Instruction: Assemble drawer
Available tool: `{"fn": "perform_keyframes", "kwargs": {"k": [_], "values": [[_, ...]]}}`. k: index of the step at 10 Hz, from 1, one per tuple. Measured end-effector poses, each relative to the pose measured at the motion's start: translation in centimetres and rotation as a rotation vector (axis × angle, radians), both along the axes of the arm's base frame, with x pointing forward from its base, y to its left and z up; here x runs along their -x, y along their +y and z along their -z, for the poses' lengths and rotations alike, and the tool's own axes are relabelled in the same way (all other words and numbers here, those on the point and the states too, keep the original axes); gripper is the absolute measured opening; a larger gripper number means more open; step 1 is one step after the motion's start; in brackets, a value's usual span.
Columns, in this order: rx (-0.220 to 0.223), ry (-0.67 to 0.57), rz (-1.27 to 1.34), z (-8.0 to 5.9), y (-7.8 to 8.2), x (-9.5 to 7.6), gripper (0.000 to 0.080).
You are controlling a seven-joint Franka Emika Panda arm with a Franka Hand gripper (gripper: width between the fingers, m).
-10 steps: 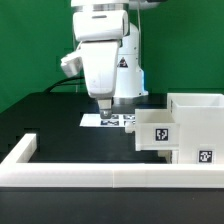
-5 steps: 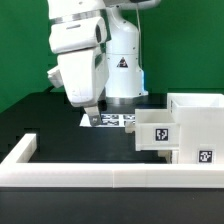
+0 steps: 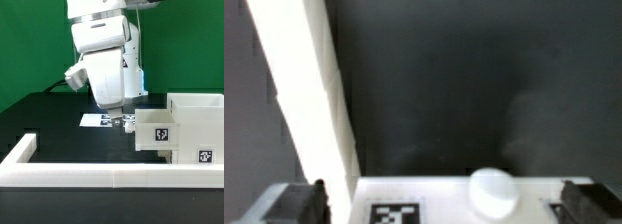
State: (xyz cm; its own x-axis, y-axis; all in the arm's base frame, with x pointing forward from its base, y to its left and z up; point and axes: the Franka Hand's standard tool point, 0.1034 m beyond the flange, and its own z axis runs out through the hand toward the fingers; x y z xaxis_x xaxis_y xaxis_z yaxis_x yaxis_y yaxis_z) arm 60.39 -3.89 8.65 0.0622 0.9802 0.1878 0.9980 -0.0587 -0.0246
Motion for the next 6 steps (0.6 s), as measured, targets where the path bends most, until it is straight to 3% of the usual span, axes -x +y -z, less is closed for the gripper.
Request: {"fn": "perform_keyframes", "kwargs": {"k": [3,6], "values": [[0.0,0.001,0.005,0.2,-0.4,0.2,0.0649],[-0.009,0.021,-0.001,1.5,0.8,1.0,0.0649]]}}
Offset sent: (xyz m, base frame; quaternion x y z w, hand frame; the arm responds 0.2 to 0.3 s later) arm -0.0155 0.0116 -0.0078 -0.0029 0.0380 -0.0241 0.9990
